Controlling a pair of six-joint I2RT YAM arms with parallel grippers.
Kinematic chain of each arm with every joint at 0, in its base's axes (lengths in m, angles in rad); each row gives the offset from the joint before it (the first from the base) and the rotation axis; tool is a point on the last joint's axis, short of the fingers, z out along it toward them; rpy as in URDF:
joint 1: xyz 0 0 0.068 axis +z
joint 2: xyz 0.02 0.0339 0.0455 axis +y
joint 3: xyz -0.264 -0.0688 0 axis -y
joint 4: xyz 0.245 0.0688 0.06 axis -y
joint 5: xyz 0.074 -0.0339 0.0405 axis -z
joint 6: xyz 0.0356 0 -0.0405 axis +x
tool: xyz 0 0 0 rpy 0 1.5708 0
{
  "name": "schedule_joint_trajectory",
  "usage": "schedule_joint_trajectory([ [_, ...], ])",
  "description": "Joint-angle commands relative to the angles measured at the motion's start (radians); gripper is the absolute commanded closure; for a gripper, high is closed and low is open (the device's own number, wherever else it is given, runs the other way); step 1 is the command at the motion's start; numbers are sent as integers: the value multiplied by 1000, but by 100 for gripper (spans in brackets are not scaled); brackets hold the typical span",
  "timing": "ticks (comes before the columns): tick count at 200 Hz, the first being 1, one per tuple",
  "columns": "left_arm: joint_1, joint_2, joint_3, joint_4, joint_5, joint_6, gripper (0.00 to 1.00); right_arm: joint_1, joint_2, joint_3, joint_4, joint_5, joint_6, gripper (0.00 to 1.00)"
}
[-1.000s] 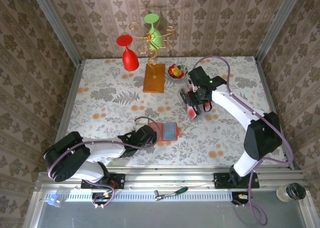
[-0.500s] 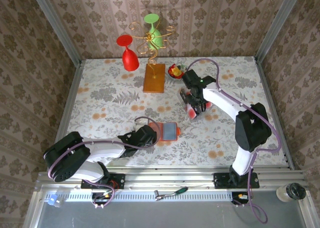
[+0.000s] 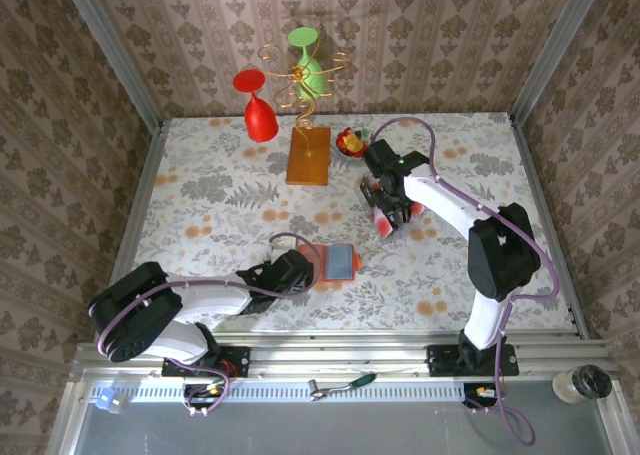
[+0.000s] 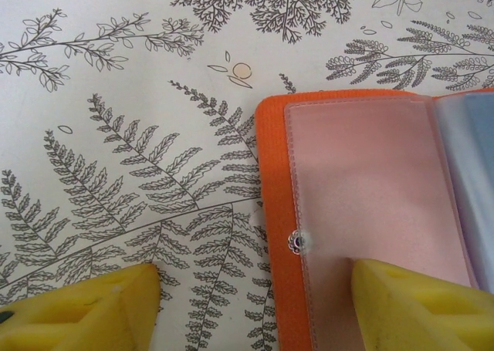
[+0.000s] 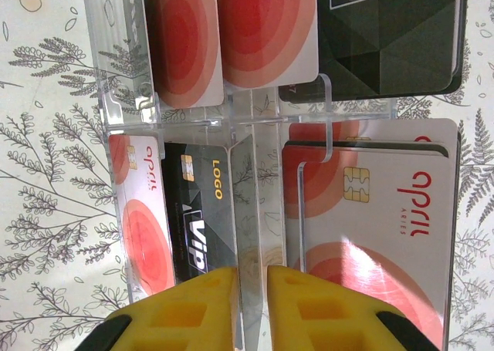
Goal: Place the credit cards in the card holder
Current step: Pick up the credit card from the storage box.
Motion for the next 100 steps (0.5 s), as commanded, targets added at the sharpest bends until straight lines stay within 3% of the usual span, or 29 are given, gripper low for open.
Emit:
schedule_joint_trajectory([
  [1,-11,36,-4,-13,35,-26,32,5,20,34,-20,11,-25,80],
  [100,-10,39,5,-17,36,-24,32,5,39,35,-16,14,-39,89],
])
